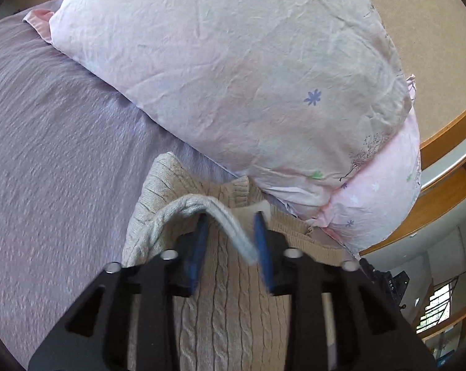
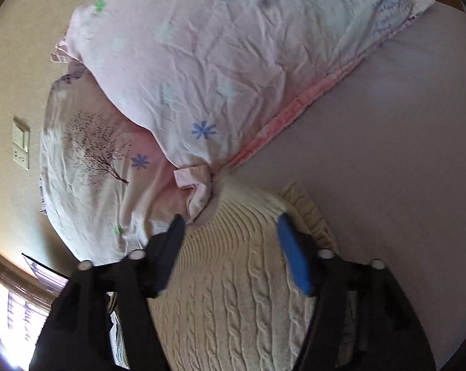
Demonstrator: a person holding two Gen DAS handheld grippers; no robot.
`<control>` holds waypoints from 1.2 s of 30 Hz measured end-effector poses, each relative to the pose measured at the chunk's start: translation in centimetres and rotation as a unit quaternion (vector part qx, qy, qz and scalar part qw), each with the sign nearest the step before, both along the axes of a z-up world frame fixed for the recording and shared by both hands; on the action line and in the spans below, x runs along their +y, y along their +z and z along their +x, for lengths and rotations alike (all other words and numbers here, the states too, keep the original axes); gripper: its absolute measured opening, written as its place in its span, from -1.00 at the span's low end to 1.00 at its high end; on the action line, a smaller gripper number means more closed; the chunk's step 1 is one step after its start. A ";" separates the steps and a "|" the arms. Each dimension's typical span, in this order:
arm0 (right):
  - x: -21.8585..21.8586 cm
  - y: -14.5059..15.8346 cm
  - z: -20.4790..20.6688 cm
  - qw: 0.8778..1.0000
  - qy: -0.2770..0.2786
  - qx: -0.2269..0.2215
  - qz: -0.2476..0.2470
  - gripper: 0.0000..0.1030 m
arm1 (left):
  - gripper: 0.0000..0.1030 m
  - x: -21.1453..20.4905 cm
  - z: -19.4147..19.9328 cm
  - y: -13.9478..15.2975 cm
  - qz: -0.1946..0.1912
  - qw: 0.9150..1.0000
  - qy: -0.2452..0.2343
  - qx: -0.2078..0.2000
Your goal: Fold small clothes
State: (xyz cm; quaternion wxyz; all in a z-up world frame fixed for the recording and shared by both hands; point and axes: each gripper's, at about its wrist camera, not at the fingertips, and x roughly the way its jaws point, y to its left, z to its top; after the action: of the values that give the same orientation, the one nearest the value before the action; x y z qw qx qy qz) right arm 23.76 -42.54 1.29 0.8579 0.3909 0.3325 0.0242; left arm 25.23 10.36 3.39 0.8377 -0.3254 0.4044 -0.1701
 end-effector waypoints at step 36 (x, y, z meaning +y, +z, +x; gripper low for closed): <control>-3.9 5.5 -5.0 0.990 0.010 -0.114 -0.082 0.93 | -0.52 -28.9 0.6 -0.4 -0.246 0.919 -0.298 0.080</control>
State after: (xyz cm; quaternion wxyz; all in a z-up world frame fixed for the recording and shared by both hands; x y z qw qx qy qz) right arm 18.73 -46.41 6.78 0.9190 0.3104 0.2378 0.0500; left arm 25.86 -18.55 3.03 0.6064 -0.3986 0.4936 -0.4793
